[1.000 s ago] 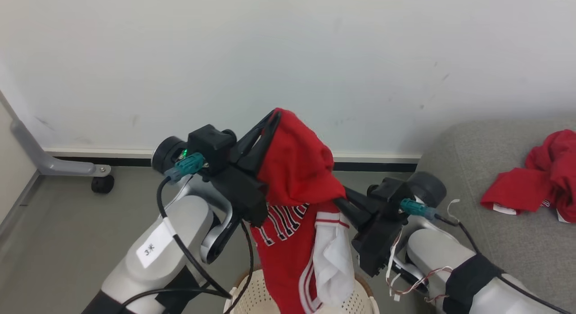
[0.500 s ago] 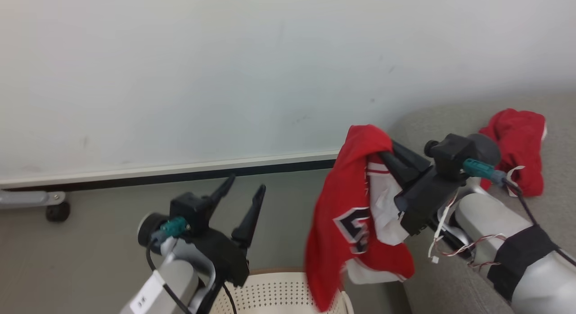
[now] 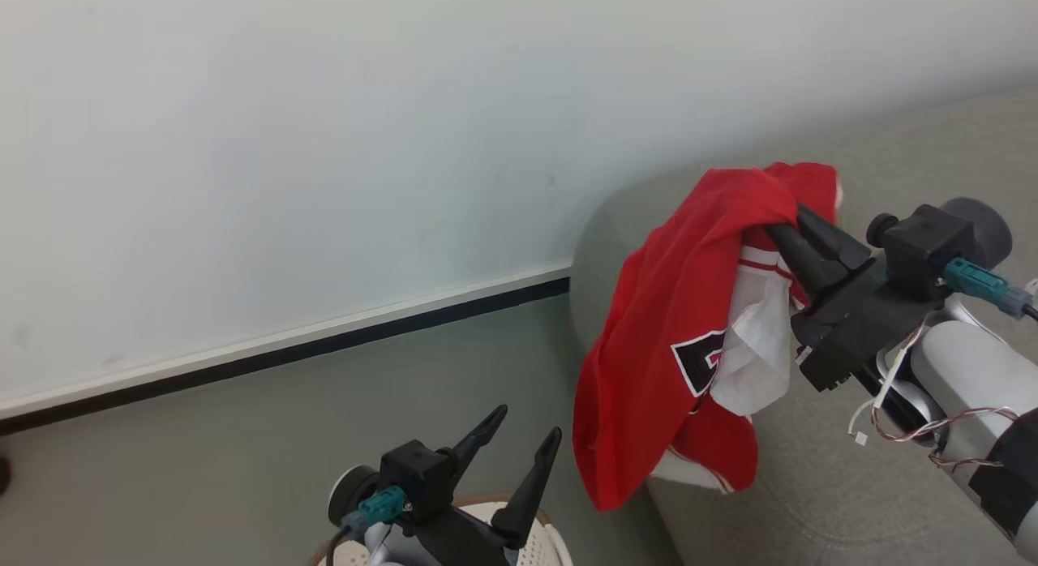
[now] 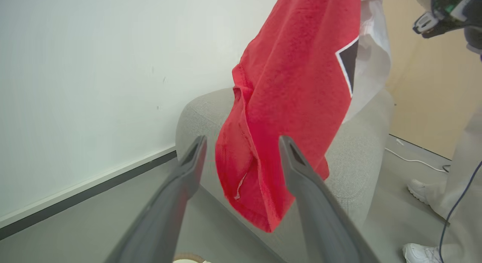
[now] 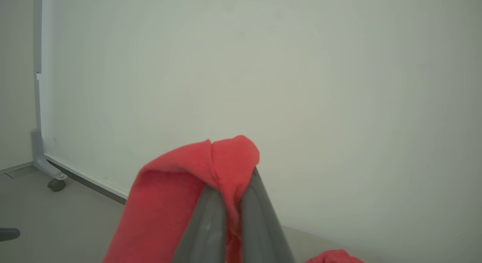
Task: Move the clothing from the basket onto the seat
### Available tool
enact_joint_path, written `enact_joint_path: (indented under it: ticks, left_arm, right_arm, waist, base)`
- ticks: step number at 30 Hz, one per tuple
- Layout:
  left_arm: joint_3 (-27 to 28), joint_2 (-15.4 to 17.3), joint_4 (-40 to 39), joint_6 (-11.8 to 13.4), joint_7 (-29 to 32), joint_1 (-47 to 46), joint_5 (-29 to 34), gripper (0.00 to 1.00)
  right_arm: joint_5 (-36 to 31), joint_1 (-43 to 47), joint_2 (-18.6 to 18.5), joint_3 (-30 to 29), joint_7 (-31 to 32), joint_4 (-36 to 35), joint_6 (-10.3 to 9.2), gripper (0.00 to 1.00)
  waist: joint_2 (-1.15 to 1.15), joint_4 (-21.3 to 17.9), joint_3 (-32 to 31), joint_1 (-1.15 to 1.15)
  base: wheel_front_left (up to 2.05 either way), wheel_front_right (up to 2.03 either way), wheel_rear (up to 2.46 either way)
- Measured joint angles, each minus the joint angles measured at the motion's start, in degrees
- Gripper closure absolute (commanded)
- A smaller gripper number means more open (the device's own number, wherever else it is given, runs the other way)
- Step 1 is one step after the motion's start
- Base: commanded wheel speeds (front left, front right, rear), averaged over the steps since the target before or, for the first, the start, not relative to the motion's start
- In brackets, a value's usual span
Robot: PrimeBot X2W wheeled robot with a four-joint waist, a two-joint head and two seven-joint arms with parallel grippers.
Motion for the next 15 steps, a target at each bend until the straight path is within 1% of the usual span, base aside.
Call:
enact_joint_path:
  ticks: [4, 8, 13, 15]
  left_arm:
    - [0.0, -0.43, -1.69, 0.56, 0.0, 1.29, 1.14, 0.0]
    - [0.43, -0.49, -3.43, 1.42, 0.0, 2.7, 1.57, 0.0]
    - [0.36, -0.54, -4.72, 1.99, -0.01, 2.85, 2.72, 0.0]
    - [0.11, -0.54, -5.46, 2.0, -0.01, 2.84, 3.22, 0.0]
  right_arm:
    - [0.0, 1.07, -1.18, -0.14, 1.01, -3.15, -0.99, 1.0]
    - [0.23, 1.47, -1.64, -0.27, 1.91, -5.12, -1.23, 1.0]
    - [1.55, 2.6, -2.96, -0.76, 2.6, -5.63, -1.51, 1.0]
    - [1.96, 3.2, -3.57, -1.21, 3.01, -5.84, -1.94, 1.0]
  waist:
    - [0.0, -3.16, 0.09, 0.0]
    - [0.0, -6.3, 0.38, 0.0]
    - [0.0, -9.67, 1.25, 0.0]
    - [0.0, -10.43, 2.0, 0.0]
  base:
    - [0.0, 0.0, 0.0]
    - [0.0, 0.0, 0.0]
    - [0.0, 0.0, 0.0]
    - [0.0, 0.0, 0.0]
